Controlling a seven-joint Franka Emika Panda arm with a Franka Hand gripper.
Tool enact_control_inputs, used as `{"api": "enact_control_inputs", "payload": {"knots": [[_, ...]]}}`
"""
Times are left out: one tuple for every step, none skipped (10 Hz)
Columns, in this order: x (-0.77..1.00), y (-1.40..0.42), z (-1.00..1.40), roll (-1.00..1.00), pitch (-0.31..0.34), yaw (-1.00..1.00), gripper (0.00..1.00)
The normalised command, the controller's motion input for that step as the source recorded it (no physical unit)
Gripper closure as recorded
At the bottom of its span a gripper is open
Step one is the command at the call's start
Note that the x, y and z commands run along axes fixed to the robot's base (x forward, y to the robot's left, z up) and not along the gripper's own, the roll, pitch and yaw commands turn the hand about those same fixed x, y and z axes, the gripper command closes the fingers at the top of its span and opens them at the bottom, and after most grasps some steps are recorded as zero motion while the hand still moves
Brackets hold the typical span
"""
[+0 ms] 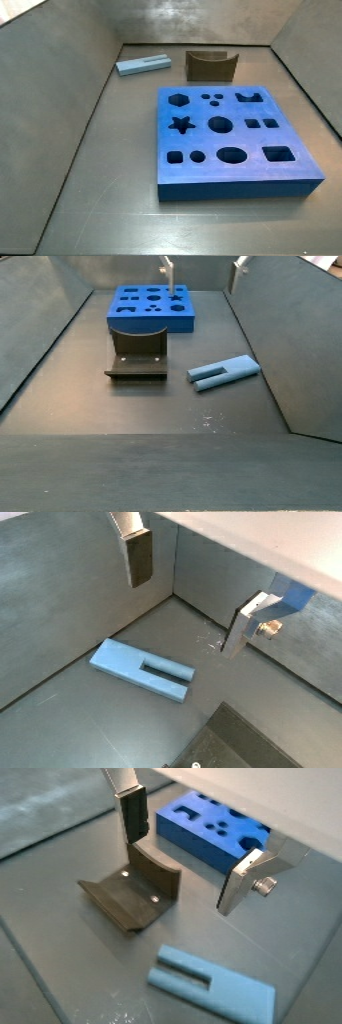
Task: Pick up the square-circle object. Move up. Place the square-circle object on the fixture. Regrasp the square-circle object. Rotate the square-circle object. Move to above the board. Insert the square-circle object.
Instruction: Pick up the square-circle object.
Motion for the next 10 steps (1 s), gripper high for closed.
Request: {"api": "enact_control_inputs", "payload": {"knots": [[-0.43, 0.03, -0.61, -0.04, -0.040, -0.79, 0.00], [-0.55, 0.08, -0.69, -0.09, -0.040, -0.70, 0.00], [-0.62, 0.12, -0.76, -0.13, -0.036, -0.63, 0.00], [-0.55, 0.04, -0.76, -0.17, -0.106, -0.67, 0.00], [-0.39, 0.00, -0.64, -0.19, -0.176, -0.73, 0.00], [-0.39, 0.00, -0.63, -0.20, -0.176, -0.73, 0.00], [-0.12, -0.03, -0.48, -0.24, -0.217, -0.82, 0.00], [0.00, 0.00, -0.39, -0.21, -0.259, -0.83, 0.00], [0.00, 0.00, -0.39, -0.22, -0.243, -0.81, 0.00], [0.00, 0.00, -0.35, -0.24, -0.226, -0.79, 0.00]]}}
